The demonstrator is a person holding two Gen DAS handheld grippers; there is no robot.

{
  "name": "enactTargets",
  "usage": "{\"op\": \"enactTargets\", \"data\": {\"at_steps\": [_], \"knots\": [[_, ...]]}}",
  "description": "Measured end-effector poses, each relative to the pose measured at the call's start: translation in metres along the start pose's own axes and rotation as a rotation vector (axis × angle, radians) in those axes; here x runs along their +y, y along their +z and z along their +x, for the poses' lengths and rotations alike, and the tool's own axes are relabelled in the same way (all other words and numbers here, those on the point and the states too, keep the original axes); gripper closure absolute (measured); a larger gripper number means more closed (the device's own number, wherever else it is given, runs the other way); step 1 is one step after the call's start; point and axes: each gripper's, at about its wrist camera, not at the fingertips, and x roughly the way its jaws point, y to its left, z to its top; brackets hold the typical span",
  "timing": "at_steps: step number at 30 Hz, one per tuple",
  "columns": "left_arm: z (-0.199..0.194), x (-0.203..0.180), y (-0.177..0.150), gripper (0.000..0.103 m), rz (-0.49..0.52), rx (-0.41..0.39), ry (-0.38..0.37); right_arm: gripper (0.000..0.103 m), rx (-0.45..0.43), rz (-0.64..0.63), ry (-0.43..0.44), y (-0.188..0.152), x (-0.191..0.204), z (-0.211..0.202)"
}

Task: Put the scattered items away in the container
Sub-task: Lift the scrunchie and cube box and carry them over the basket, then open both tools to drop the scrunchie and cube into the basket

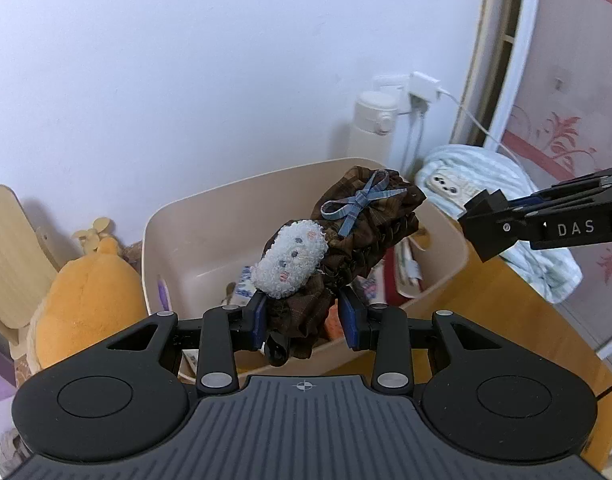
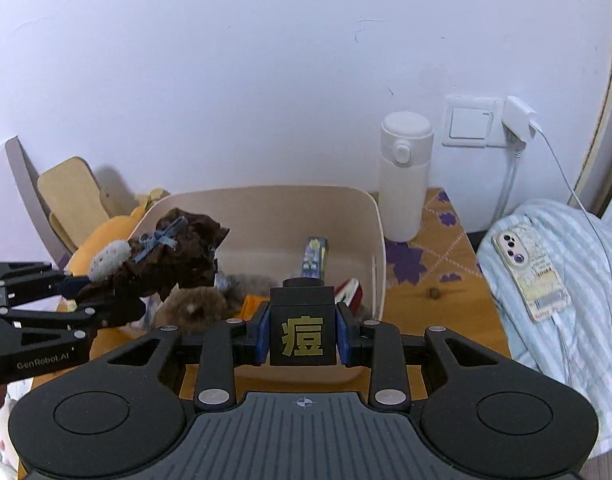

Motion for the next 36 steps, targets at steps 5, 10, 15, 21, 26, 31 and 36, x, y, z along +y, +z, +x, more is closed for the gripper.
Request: {"op": "enactTargets", "data": {"at_steps": [5,10,15,21,26,31,36], "knots": [[0.025,0.008,0.007,0.066,-0.043,0.035,0.019,0.074,0.009,0.008,0.009,0.012,0.000,0.021],[0.051,0.017,0.011,0.066,-0.100,0.088,0.046,0.074,0.036,0.001,0.021,0.020,0.002,0.046],[0.075,0.020,0.011,0.066,-0.120,0.147,0.069,0.074,0.087,-0.017,0.022,0.021,0.007,0.074],[0.093,0.019,0.008,0.065,-0.114,0.200,0.097,0.074,0.148,-0.059,0.006,0.016,0.012,0.098],[0.102,0.019,0.007,0.065,-0.125,0.228,0.102,0.074,0.195,-0.080,-0.009,0.008,0.013,0.108],[0.104,0.015,0.006,0.059,-0.110,0.255,0.112,0.074,0.213,-0.086,-0.020,0.003,0.012,0.110],[0.098,0.019,0.006,0.030,-0.171,0.269,0.083,0.047,0.202,-0.084,-0.018,0.005,0.012,0.101]]}}
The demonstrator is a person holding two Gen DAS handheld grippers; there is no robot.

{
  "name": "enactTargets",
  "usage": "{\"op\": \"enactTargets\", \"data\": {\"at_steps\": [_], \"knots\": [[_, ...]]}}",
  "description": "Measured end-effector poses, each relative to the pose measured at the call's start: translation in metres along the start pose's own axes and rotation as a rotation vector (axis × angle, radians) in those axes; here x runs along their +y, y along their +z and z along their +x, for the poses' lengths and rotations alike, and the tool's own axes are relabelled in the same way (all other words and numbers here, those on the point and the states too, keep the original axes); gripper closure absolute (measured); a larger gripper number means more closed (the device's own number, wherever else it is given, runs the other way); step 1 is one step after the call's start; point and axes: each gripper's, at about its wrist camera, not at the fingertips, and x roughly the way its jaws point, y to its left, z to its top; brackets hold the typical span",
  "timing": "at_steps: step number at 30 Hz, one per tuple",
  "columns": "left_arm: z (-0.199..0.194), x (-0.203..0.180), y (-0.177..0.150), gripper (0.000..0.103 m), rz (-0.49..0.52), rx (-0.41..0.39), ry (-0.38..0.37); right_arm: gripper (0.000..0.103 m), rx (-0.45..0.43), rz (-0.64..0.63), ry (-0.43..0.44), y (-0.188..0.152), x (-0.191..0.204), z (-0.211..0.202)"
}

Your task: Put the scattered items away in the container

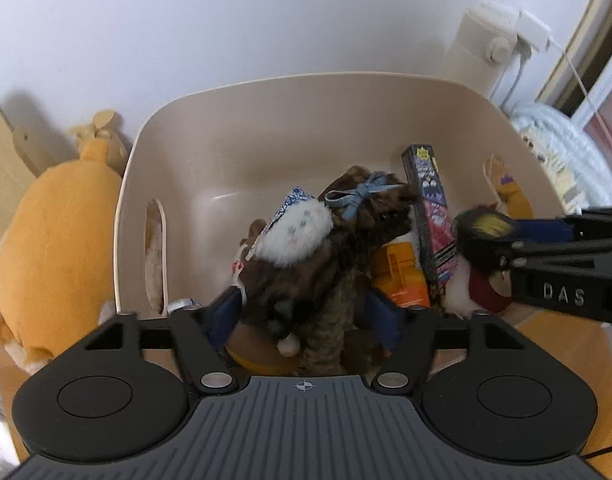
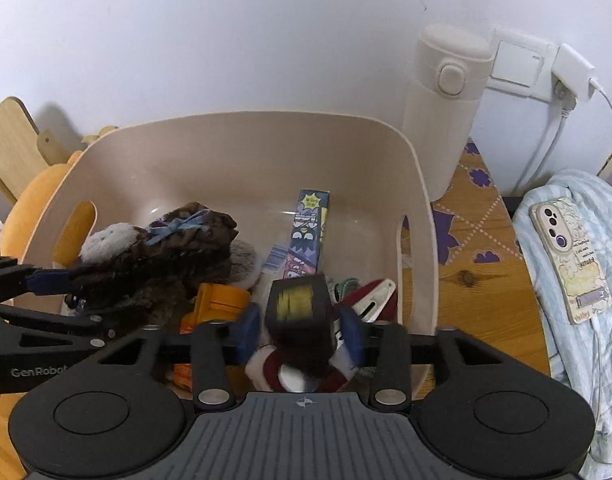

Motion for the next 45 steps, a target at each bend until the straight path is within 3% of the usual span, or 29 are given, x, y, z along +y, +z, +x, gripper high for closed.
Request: {"op": "enactTargets", "data": {"at_steps": [6,10,12,26,32,45], "knots": [[-0.017,0.002,0.000,0.026,-0.025,-0.020,-0.009,0.027,-0.043,-0.005,-0.018,-0.001,0.000,-0.021],[-0.030,-0.001,0.000,0.025,-0.008,-0.038,-0.014,0.024,-0.067,0.003,-0.015,-0.001,0.001,-0.037],[-0.038,-0.002,-0.001,0.025,-0.001,-0.046,-0.017,0.016,-0.072,0.006,-0.015,-0.002,0.002,-0.045],[-0.095,-0.001,-0.022,0.023,0.032,-0.105,-0.040,0.004,-0.120,0.014,-0.022,-0.022,0.011,-0.095],[-0.113,0.003,-0.036,0.023,0.046,-0.110,-0.095,0.002,-0.117,0.036,-0.028,-0.039,0.015,-0.115],[-0.150,-0.004,-0.070,0.023,0.087,-0.156,-0.092,0.001,-0.120,0.053,-0.006,-0.066,0.024,-0.153]]}}
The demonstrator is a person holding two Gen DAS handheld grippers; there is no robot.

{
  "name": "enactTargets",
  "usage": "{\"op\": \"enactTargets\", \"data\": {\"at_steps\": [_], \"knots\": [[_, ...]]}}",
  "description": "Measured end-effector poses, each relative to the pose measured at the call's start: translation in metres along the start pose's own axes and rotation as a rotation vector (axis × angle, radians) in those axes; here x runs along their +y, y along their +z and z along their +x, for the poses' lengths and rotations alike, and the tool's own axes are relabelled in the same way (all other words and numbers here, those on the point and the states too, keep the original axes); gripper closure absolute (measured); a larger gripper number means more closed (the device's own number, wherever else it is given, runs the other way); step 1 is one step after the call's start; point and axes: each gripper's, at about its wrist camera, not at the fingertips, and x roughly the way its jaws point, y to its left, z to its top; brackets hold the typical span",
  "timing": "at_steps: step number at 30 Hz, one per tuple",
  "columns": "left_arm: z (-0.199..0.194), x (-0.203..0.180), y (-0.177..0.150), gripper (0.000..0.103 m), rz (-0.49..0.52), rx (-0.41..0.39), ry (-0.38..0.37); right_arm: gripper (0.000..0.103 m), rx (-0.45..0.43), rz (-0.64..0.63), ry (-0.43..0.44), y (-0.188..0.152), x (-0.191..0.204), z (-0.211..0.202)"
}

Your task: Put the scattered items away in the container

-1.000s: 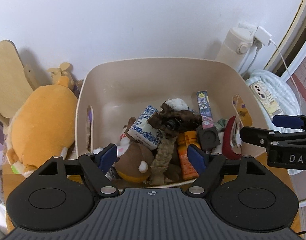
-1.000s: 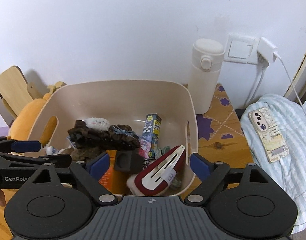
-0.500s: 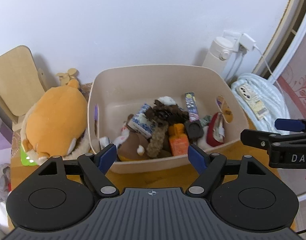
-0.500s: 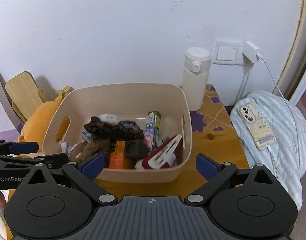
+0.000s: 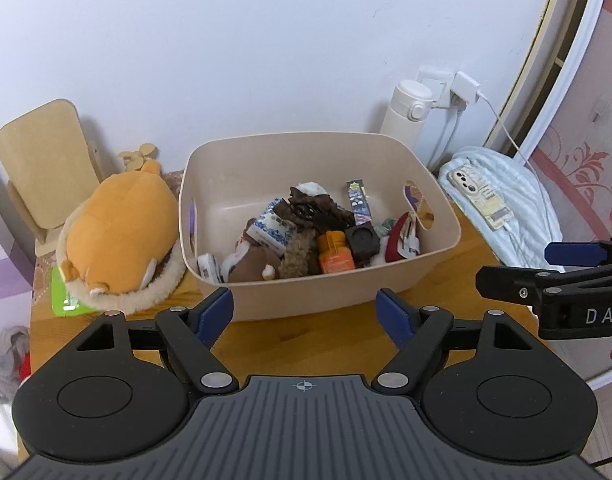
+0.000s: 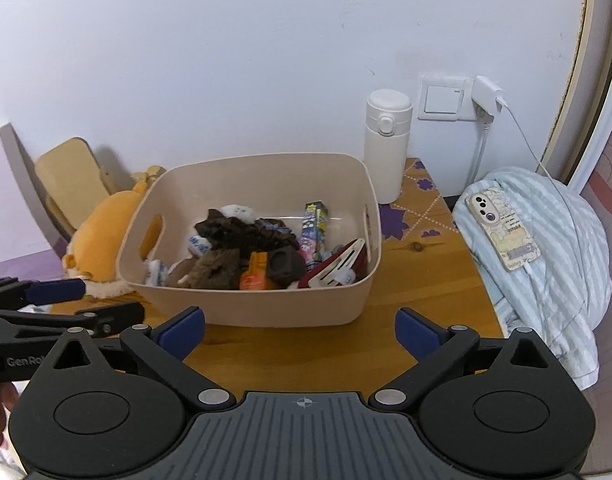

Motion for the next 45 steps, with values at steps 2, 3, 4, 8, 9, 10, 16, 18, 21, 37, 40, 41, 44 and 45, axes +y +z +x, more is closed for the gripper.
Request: {"op": "enactTargets", "data": {"at_steps": [2,3,4,8,9,10,16,18,21,37,40,41,44,45], "knots": [[-0.008,-0.003,-0.004,0.023,0.007,-0.005,0.006,0.001,-0.011,0.000,0.002,-0.004,0.001,-0.008],[-0.012,-0.004,-0.006,0.023,0.009,-0.007,0.009,0.001,-0.017,-0.004,0.000,-0.006,0.002,-0.011],[-0.016,-0.006,-0.008,0.023,0.008,-0.008,0.013,0.001,-0.022,-0.013,-0.001,-0.009,0.003,-0.015],[-0.034,-0.011,-0.019,0.023,0.005,-0.023,0.032,0.001,-0.049,-0.040,-0.010,-0.024,0.004,-0.028],[-0.038,-0.013,-0.021,0.023,0.004,-0.025,0.035,0.001,-0.043,-0.037,-0.002,-0.027,0.002,-0.031],[-0.042,-0.015,-0.025,0.023,0.004,-0.026,0.039,0.001,-0.036,-0.032,0.009,-0.031,0.001,-0.035],[-0.069,-0.029,-0.048,0.023,0.053,-0.014,0.022,0.001,-0.029,-0.035,0.007,-0.062,0.001,-0.066],[-0.081,-0.034,-0.057,0.023,0.049,-0.015,0.022,0.001,-0.036,-0.044,0.009,-0.071,0.000,-0.079],[-0.102,-0.042,-0.070,0.023,0.031,-0.013,0.008,0.001,-0.046,-0.068,0.015,-0.082,0.000,-0.100],[-0.218,-0.089,-0.120,0.023,0.079,-0.115,-0.004,0.001,-0.124,-0.094,0.045,-0.128,0.003,-0.205],[-0.233,-0.095,-0.128,0.023,0.068,-0.112,-0.006,0.001,-0.137,-0.088,0.034,-0.134,0.001,-0.222],[-0.237,-0.096,-0.132,0.023,0.061,-0.107,-0.008,0.001,-0.141,-0.087,0.031,-0.136,0.000,-0.227],[-0.250,-0.101,-0.140,0.023,0.052,-0.098,-0.017,0.001,-0.154,-0.081,0.029,-0.142,-0.003,-0.242],[-0.253,-0.103,-0.144,0.023,0.052,-0.096,-0.016,0.001,-0.159,-0.079,0.028,-0.145,-0.003,-0.247]]}}
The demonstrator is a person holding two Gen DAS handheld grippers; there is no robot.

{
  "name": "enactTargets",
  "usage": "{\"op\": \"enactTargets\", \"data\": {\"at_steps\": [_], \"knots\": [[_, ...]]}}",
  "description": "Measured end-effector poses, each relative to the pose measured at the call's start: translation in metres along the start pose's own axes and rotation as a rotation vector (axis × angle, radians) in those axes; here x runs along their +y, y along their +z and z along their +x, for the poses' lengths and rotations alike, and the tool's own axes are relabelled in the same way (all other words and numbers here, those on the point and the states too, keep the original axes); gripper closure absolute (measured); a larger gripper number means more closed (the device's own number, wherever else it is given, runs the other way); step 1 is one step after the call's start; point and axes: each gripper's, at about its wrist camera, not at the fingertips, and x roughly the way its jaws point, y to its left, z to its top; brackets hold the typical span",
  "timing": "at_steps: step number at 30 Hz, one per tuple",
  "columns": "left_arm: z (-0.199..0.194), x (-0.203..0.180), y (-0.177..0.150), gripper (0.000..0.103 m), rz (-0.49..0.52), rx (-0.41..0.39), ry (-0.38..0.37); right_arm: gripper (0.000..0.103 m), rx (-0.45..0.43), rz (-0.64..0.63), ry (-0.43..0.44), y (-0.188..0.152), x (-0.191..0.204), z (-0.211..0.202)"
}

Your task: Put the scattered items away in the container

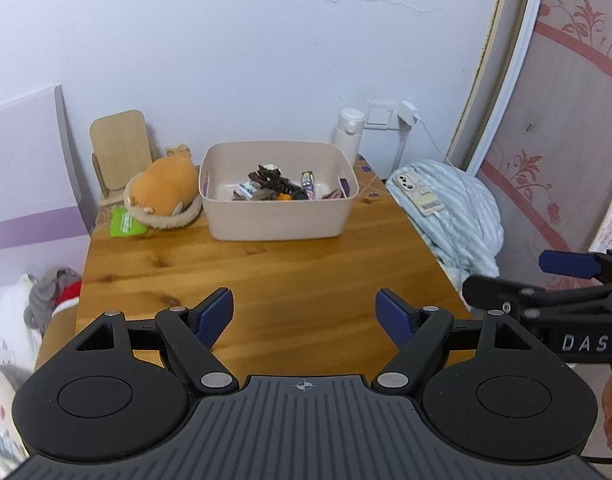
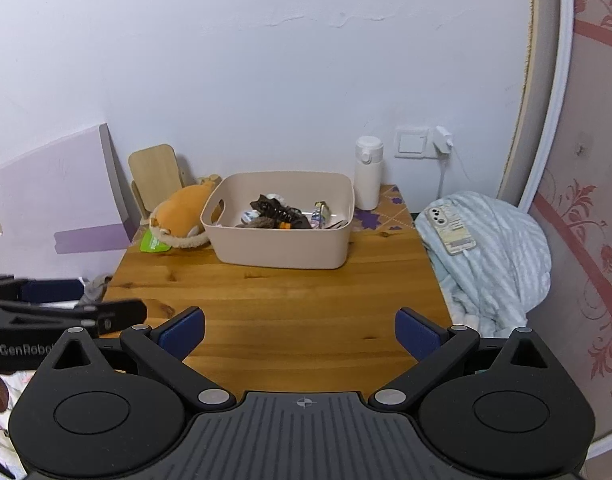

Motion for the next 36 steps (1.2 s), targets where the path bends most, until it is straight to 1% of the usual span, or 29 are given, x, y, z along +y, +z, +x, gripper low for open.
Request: {"op": "enactTargets", "data": {"at_steps": [5,13,18,21,28,36], "knots": [[-0.017,-0.010,-0.013,0.023,0.001,0.013,0.006,0.001,0.000,0.004,-0.003,-0.009,0.002,-0.022],[-0.047,-0.020,-0.030,0.023,0.016,-0.010,0.021,0.001,-0.016,-0.021,-0.014,-0.021,0.003,-0.053],[-0.063,-0.023,-0.039,0.023,0.028,-0.018,0.033,0.001,-0.016,-0.013,-0.010,-0.028,-0.001,-0.066],[-0.069,-0.026,-0.042,0.023,0.049,-0.022,0.043,0.001,-0.014,-0.014,-0.008,-0.033,-0.003,-0.072],[-0.077,-0.026,-0.047,0.023,0.052,-0.010,0.025,0.001,0.012,-0.011,0.000,-0.046,-0.003,-0.080],[-0.076,-0.025,-0.050,0.023,0.050,0.009,0.016,0.001,0.017,0.002,-0.004,-0.048,-0.007,-0.080]]}}
